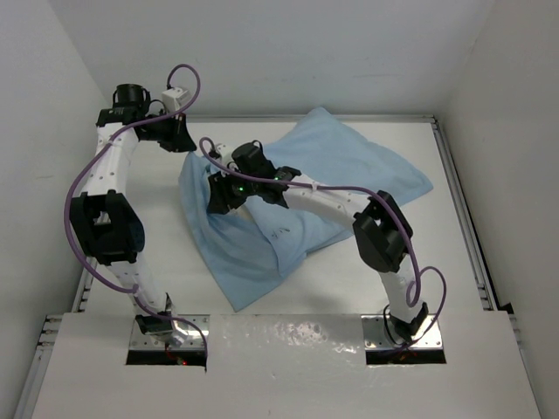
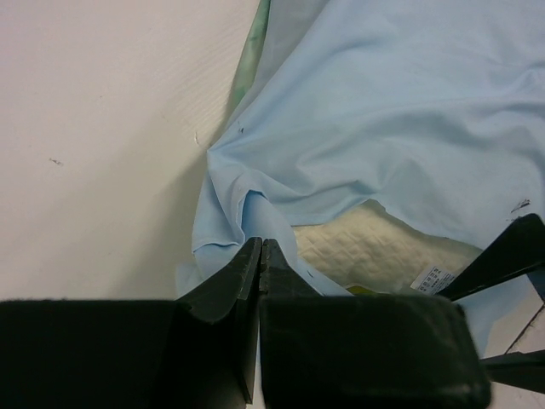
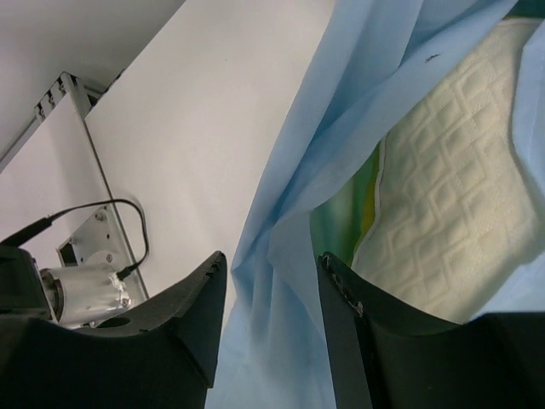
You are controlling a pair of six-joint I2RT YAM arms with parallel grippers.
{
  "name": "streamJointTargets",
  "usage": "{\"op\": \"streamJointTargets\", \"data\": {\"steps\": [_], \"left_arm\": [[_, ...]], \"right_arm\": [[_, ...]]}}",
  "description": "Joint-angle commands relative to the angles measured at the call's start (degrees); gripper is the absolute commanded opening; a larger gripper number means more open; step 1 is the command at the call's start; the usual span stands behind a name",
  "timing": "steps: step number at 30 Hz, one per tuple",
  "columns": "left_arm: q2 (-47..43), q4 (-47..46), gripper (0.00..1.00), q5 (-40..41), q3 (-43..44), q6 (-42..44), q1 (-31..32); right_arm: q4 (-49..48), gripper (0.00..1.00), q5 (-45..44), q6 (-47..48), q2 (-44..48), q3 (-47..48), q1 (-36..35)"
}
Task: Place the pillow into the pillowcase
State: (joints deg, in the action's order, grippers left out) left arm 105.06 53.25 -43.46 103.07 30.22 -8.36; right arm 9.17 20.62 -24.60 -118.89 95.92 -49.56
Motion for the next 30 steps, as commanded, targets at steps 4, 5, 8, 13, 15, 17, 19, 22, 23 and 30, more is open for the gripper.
{"op": "streamJointTargets", "data": {"steps": [4,5,8,13,15,17,19,22,23,30], "left_arm": [[-3.1,-0.61,0.0,-0.66,0.03,1.16,-0.78],[-3.1,-0.52,0.0,-0.66,0.03,1.16,-0.87],[-3.1,-0.52,0.0,-0.75,-0.06,1.16,-0.87],[-3.19,-0.43,0.0,-0.66,0.03,1.25,-0.96],[-3.19,-0.26,0.0,-0.48,-0.06,1.51,-1.04],[-3.28,-0.26,0.0,-0.05,-0.41,1.86,-1.66],[-3.28,-0.43,0.0,0.66,-0.67,2.21,-2.45],[-3.28,-1.31,0.0,2.76,-1.72,2.65,-2.98],[-3.37,-2.01,0.0,5.12,-2.51,2.91,-2.98],[-1.53,-8.25,0.0,15.85,-5.59,1.52,-3.24]], "right_arm": [[0.32,0.46,0.91,0.6,-3.71,4.27,-1.15],[0.5,0.46,0.74,0.52,-4.41,4.45,-1.15],[0.76,0.46,-1.02,0.69,-5.64,4.19,-1.15],[2.69,0.24,-2.69,1.48,-7.84,6.73,-1.07],[3.4,0.03,-2.95,1.57,-7.41,7.53,-0.72],[2.88,0.0,-3.31,0.96,-5.83,6.39,0.25],[2.52,0.0,-4.36,0.69,-2.41,5.25,1.39],[1.91,0.0,-5.94,-0.18,3.12,3.5,3.32],[1.21,0.0,-6.12,-0.88,4.53,2.44,4.03],[-2.67,0.0,-13.06,-9.85,11.59,-8.99,10.97]]}}
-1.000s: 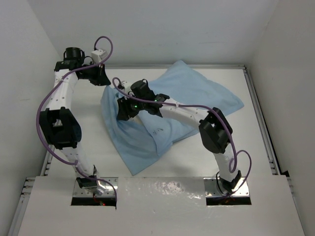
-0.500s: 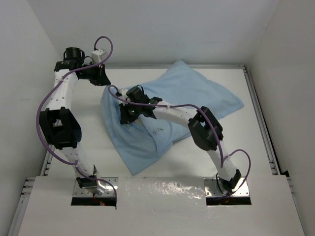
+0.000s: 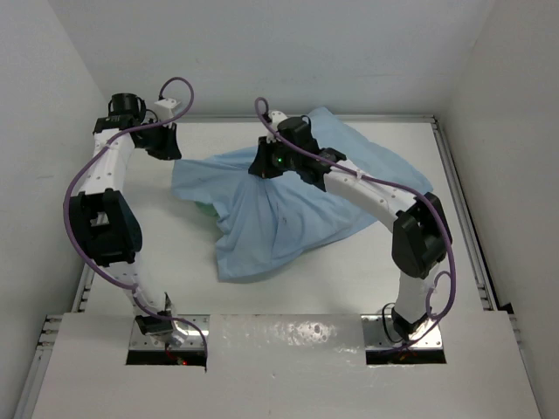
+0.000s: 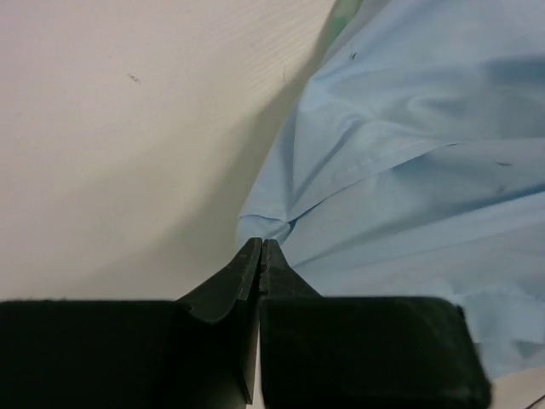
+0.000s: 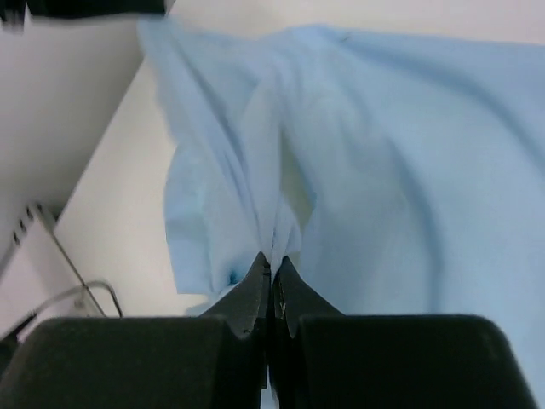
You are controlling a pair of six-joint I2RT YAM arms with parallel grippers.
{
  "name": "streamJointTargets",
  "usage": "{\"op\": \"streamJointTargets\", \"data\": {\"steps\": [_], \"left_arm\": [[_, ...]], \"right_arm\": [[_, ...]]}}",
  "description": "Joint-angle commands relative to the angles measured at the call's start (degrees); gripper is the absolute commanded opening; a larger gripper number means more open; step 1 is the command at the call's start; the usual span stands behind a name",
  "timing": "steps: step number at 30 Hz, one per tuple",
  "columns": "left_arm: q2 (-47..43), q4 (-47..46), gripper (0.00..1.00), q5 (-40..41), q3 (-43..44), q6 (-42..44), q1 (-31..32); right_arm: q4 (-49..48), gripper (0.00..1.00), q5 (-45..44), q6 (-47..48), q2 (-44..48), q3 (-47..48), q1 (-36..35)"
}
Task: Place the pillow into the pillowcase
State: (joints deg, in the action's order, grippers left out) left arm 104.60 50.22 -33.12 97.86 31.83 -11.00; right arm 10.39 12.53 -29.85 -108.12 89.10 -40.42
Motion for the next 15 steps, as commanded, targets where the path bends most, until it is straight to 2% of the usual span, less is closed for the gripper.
{"op": "streamJointTargets", "data": {"steps": [1,5,6,8,9,11,13,14,15], "left_arm": [[-0.19,-6.0,0.0,7.27,0.22,-0.54,-0.77],[5.52,-8.29,0.0,10.88,5.74,-4.49,-2.0],[8.31,-8.64,0.0,11.67,7.15,-5.2,-1.92],[12.53,-9.61,0.0,13.52,12.33,-7.38,-1.91],[13.95,-9.78,0.0,14.74,16.61,-8.18,-1.74],[18.87,-9.09,0.21,17.98,24.51,-10.3,-1.56],[22.13,-6.64,0.45,19.23,31.13,-10.57,-1.56],[24.32,-3.32,0.54,19.85,36.9,-10.3,-1.56],[24.51,-2.06,0.57,19.85,38.26,-10.04,-1.56]], "right_arm": [[-3.28,0.0,-5.5,-5.22,-0.16,-1.57,2.36],[0.5,0.0,-6.83,-10.74,-7.36,4.31,5.35],[1.03,0.07,-6.21,-11.19,-9.03,7.98,5.44],[6.18,0.36,-4.46,-9.98,-15.7,14.58,5.36],[9.26,0.39,-4.36,-9.1,-18.25,23.83,5.36],[17.53,0.64,-7.07,-5.68,-23.71,36.42,5.53],[21.92,0.82,-9.88,-2.08,-23.12,40.79,6.05],[22.56,0.99,-12.94,-0.93,-21.19,40.37,6.41],[22.91,0.99,-15.15,0.13,-18.47,38.45,7.11]]}}
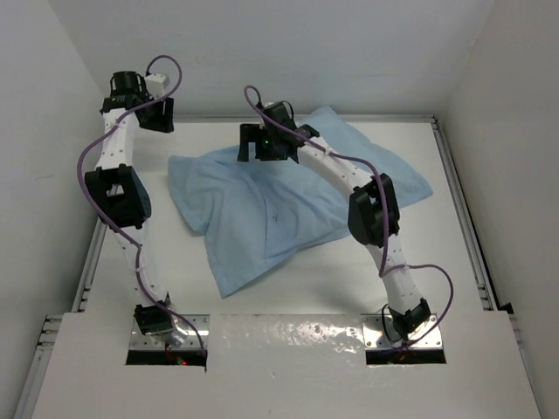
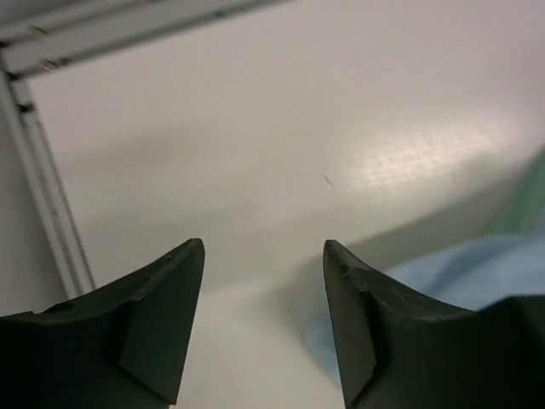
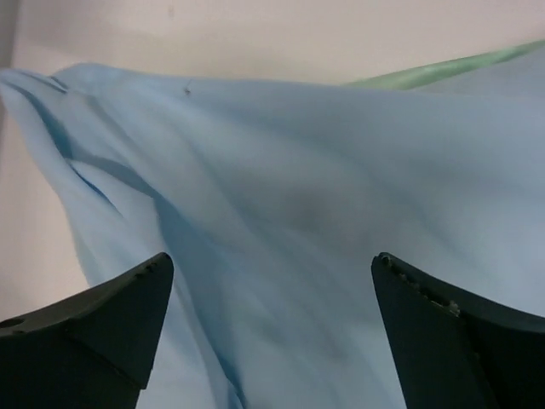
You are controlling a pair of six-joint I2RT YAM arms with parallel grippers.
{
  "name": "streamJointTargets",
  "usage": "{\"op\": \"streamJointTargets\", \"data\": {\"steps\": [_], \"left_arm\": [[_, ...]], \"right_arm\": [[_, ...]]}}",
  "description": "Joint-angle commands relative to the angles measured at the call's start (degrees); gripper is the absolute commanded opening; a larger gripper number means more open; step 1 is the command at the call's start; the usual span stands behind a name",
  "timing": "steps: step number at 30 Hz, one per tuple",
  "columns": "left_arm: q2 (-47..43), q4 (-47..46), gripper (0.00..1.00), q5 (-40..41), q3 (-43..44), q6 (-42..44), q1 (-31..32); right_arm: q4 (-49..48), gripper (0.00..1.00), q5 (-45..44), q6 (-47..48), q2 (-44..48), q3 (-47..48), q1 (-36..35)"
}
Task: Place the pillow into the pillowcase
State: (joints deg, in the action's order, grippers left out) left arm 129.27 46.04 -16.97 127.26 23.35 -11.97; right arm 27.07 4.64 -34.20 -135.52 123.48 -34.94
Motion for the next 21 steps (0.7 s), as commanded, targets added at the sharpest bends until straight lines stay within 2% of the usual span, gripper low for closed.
{"op": "streamJointTargets", "data": {"steps": [1,3,4,5,6,7,8,9,10,11,12,14,16,17,19,21], "left_arm": [[-0.86,2.91,0.6,3.27,8.88,-0.34,-1.12],[-7.34,4.05,0.61,0.37,1.88,2.47,-1.48],[-10.76,4.23,0.7,-0.6,-1.8,6.84,-1.39],[-18.37,4.32,0.78,-1.65,-6.28,9.58,-1.13],[-22.36,4.75,0.77,-3.49,-15.37,12.91,-0.52],[-30.14,5.19,0.73,-3.85,-19.73,19.64,1.66],[-33.79,6.07,0.68,-3.08,-27.69,23.19,3.6],[-36.09,10.95,0.63,-2.72,-30.21,26.62,8.66],[-37.59,14.74,0.58,-2.72,-31.36,30.74,11.15],[-37.25,18.95,0.58,-2.63,-32.77,31.92,14.05],[-37.08,23.7,0.59,-2.28,-34.35,32.36,18.43],[-38.91,20.77,0.66,3.24,-42.77,29.13,23.1],[-42.67,16.47,0.69,8.59,-49.18,25.18,31.01],[-43.66,11.75,0.69,12.97,-54.52,23.77,32.95],[-43.24,9.69,0.69,12.41,-56.94,21.05,35.26],[-40.78,6.97,0.69,9.24,-56.6,17.28,35.17]], "right_arm": [[6.5,0.99,-9.2,5.18,12.18,1.09,3.45],[7.11,0.99,-11.67,5.02,22.81,-9.89,6.97],[9.12,0.99,-11.59,4.49,26.07,-13.49,11.69],[10.53,0.99,-11.5,4.4,31.58,-19.97,14.35],[11.68,0.7,-11.24,4.75,33.99,-23.08,16.72],[13.08,0.44,-11.06,4.84,36.19,-26.5,21.62],[13.18,0.21,-11.06,4.67,40.21,-32.98,24.1],[12.75,0.04,-11.15,4.32,41.99,-36.0,26.13],[11.27,0.04,-10.89,3.53,43.57,-41.25,29.89],[10.21,0.11,-10.54,3.17,44.9,-43.48,31.49],[8.89,0.37,-9.92,2.82,46.91,-45.41,32.64],[3.97,0.48,-7.47,3.52,47.81,-49.2,34.67],[-1.21,0.48,-2.4,6.59,47.11,-50.78,34.5],[-2.45,0.42,-0.36,7.12,46.32,-50.97,34.24],[-2.9,0.32,0.89,9.31,42.56,-50.62,31.88],[-3.42,0.35,-1.3,10.64,39.74,-49.83,29.85]]}}
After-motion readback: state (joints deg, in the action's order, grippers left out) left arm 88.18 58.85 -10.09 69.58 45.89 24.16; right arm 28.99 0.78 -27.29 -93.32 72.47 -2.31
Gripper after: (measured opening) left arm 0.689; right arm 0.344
